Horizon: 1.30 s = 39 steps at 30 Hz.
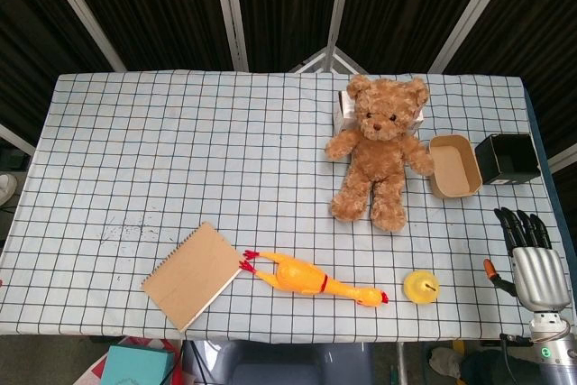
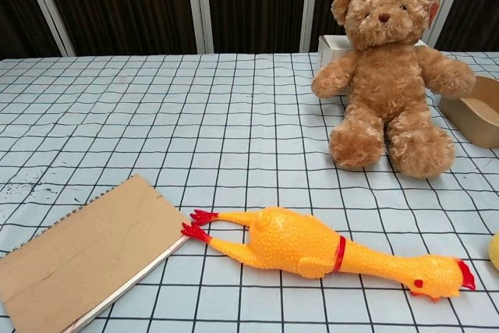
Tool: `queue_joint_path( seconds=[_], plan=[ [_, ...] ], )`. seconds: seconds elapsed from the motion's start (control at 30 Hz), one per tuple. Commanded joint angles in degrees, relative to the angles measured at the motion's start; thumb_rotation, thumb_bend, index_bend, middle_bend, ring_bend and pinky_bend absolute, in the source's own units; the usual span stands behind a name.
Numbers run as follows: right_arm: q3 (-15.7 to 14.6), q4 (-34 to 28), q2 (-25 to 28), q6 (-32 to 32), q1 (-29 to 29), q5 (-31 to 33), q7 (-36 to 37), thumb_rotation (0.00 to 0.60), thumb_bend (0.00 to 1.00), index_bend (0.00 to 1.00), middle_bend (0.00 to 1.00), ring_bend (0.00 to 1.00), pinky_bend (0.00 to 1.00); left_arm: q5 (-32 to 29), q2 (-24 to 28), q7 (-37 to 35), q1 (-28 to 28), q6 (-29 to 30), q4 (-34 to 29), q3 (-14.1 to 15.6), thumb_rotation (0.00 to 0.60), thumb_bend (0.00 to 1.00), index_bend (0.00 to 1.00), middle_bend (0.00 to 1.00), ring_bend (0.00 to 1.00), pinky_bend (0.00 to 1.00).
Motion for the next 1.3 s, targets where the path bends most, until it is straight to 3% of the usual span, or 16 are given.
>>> queue_joint_path(
  seconds=[0.03,0.63,0.83,1.0,1.3],
  plan=[
    [-0.08,-0.5,0.21,0.27,-0.16,-0.13,-0.32,0.6,0.35,0.03,0.1,0.0,0.0,0.35,-0.03,0.22,0.01,0.11,0.01,0.15,0.6,0.27,0.21,0.0,0.0,0.14],
    [-0.05,-1.09,-0.5,-2.49,0.33,1.89,0.37,0.6,0.35,0.03,0.1,0.0,0.0,0.39,-0.22,1.11,-0.02,-0.01,-0.53,0.28,0.6,0.27,0.21,0.0,0.0,0.13],
    [1.0,-2.72,-1.2,-3.87,0.94,3.1,6.37,0.6,0.31,0.03,0.1,0.0,0.0,1.54,-0.73,2.94,0.09,0.44,-0.68,0.87,0.6,0.27,0.21,0.0,0.0,0.14],
    [4.18,-4.29,-0.37,-9.4,4.37,6.33,12.74,0.6,0.27,0.03,0.1,0.01,0.0,0.27,-1.03,4.22,-0.71,-1.19,-0.95,0.47,0.6,0.27,0.21,0.0,0.0,0.13],
    [14.73,-6.9,0.39,-25.73,13.65,22.07,22.39,0.6,0.24,0.03,0.13,0.05,0.0,-1.53,-1.06,5.23,-1.27,-2.38,-1.41,-0.15,0.6,0.27,0.21,0.0,0.0,0.13]
  ],
)
